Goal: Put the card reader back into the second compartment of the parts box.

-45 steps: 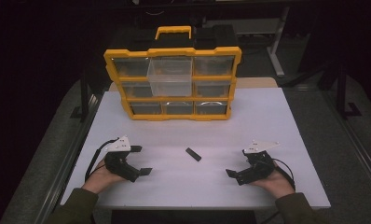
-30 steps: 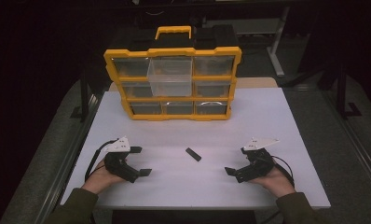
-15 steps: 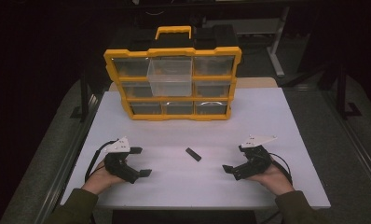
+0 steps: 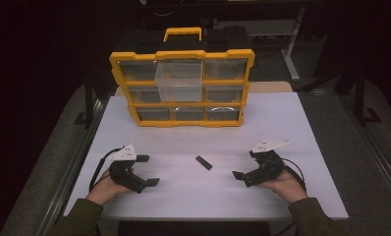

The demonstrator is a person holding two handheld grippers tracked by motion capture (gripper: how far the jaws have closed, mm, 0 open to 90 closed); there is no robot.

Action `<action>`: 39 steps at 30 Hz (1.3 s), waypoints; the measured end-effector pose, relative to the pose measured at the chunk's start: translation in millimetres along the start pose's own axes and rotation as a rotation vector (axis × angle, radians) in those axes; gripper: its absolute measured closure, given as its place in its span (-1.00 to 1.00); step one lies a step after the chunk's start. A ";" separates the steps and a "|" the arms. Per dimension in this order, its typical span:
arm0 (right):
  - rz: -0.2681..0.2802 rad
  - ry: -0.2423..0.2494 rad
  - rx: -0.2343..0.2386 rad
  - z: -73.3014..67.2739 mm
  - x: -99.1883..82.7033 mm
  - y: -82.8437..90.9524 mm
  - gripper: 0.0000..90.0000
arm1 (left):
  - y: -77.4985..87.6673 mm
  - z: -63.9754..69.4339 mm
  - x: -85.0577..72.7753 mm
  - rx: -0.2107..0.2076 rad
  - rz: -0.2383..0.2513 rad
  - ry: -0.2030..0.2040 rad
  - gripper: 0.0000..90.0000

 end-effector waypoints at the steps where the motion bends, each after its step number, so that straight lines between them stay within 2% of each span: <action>1: 0.001 -0.003 0.000 -0.1 0.7 -0.3 -1.00 | 0.0 0.1 0.1 -0.001 0.001 0.001 -1.00; 10: 0.010 0.000 0.015 -0.1 8.5 -3.0 -1.00 | -0.5 -0.1 0.7 -0.004 0.004 0.006 -1.00; 23: -0.003 -0.002 0.045 -1.5 16.2 -7.8 -1.00 | -0.7 0.5 0.9 -0.011 0.005 0.009 -1.00; 39: -0.005 -0.003 0.053 -0.3 24.8 -11.8 -1.00 | -0.6 0.9 1.2 -0.017 0.004 0.015 -1.00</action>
Point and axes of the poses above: each handheld gripper's, and its own axes: y roughly backward along the jaws, x roughly out of its top, z roughly to its right, the point moved 9 cm from there along -y, roughly forward along the jaws, and after that the axes turned 9 degrees about x, right-handed, at the moved point
